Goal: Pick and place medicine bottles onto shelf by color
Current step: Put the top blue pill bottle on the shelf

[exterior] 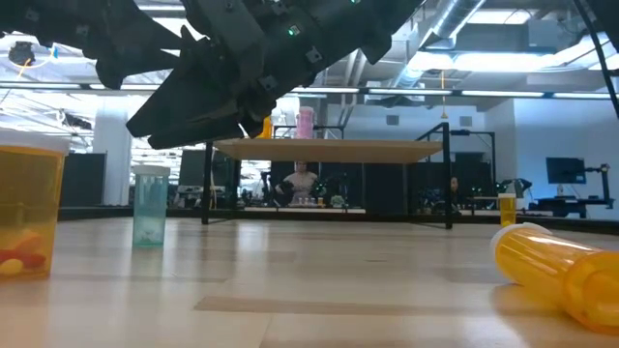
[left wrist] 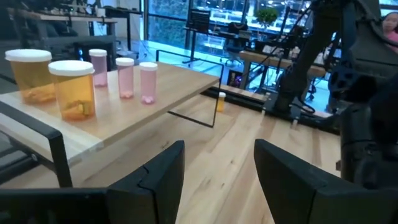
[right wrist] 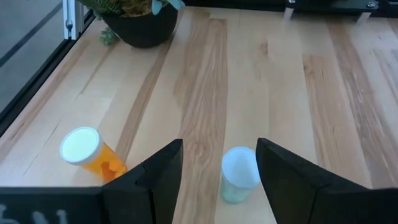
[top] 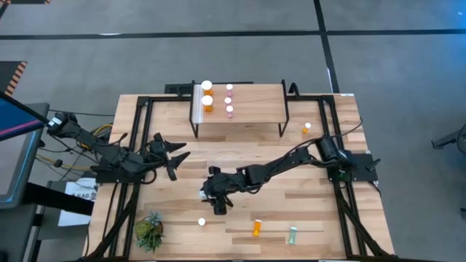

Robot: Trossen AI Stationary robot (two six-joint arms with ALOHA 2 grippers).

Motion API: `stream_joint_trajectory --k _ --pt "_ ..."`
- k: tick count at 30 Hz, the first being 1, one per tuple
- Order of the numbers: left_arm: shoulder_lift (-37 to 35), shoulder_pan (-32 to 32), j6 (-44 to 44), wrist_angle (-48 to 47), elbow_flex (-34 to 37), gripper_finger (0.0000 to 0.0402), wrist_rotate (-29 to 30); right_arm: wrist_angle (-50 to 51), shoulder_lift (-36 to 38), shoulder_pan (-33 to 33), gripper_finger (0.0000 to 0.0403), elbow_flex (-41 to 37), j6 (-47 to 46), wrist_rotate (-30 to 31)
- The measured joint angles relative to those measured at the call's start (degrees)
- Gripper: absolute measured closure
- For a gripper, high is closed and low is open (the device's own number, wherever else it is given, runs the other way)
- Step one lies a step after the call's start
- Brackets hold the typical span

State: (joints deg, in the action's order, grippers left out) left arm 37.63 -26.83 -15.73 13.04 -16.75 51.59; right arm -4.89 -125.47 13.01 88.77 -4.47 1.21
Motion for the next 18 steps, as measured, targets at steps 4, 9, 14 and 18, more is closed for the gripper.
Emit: stream_joint_trajectory --k 4,9,14,18 --pt "0.0 0.0 -1.1 0.0 0.0 0.0221 -0.3 0.0 0.0 0.0 0.0178 0.0 0.0 0.0" --pt "0.0 0.0 -1.4 0.0 0.0 0.0221 -0.3 0.2 0.0 0.0 0.0178 0.0 0.0 0.0" --pt "0.0 0.0 -1.5 0.0 0.0 0.0221 -0.3 0.2 0.0 0.0 0.0178 0.0 0.0 0.0" --pt "0.0 0.0 -1.6 -0.1 0.0 0.0221 -0.3 0.2 0.0 0.0 0.0178 0.0 0.0 0.0"
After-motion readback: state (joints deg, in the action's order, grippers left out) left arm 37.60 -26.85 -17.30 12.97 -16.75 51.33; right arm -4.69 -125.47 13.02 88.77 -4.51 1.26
